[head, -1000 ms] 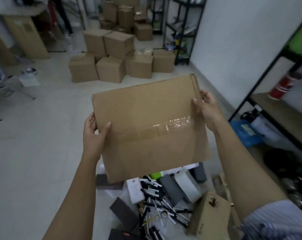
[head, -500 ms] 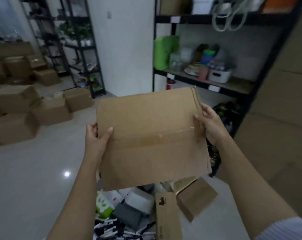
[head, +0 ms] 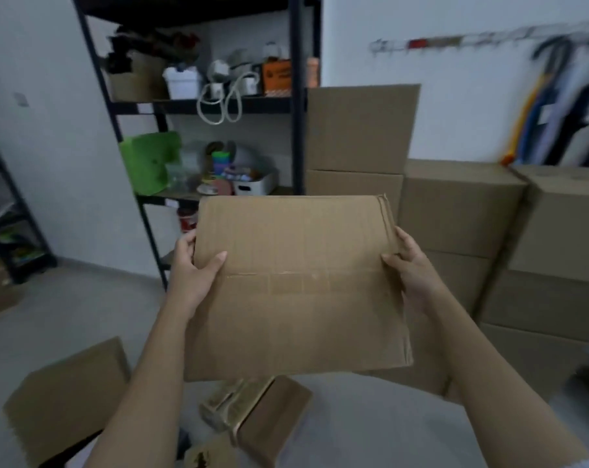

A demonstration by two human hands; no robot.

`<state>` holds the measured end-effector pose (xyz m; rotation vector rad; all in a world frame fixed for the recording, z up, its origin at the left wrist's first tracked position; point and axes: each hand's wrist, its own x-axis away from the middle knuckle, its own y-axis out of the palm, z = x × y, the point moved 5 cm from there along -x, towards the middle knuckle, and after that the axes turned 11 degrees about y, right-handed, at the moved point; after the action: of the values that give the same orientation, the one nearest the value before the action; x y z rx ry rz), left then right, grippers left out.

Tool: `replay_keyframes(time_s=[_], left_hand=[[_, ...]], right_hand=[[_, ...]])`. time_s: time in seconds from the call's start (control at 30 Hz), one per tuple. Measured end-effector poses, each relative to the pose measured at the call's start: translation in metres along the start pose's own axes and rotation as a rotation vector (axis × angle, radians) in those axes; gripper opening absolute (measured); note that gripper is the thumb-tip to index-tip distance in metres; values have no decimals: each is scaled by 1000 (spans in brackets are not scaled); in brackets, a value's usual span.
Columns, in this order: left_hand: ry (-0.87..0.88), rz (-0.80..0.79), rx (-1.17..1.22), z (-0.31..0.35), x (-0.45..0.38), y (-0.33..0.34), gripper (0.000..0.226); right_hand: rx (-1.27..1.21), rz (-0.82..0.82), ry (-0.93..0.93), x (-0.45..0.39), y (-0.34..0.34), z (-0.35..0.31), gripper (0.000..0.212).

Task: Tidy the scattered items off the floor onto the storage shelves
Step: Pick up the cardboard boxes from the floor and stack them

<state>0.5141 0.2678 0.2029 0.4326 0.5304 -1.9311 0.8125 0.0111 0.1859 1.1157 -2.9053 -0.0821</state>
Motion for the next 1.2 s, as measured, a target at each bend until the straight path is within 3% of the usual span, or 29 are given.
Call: replay_keyframes(time_s=[0.27,0.53,0.8,1.2], left_hand=[[102,-117,154,80,-14,160,64],[220,-175,327,134,-59,282,69],[321,-268,490,171,-149,388,64],[354,-339,596,181,-259,493,65]], right_hand=[[-52,265,-136,28,-154,-62,48],[-38,434,-313,25,-251,-121,32],[2,567,-427,-30,-316,-177,44],[67,686,-493,-124,-362,-220,36]])
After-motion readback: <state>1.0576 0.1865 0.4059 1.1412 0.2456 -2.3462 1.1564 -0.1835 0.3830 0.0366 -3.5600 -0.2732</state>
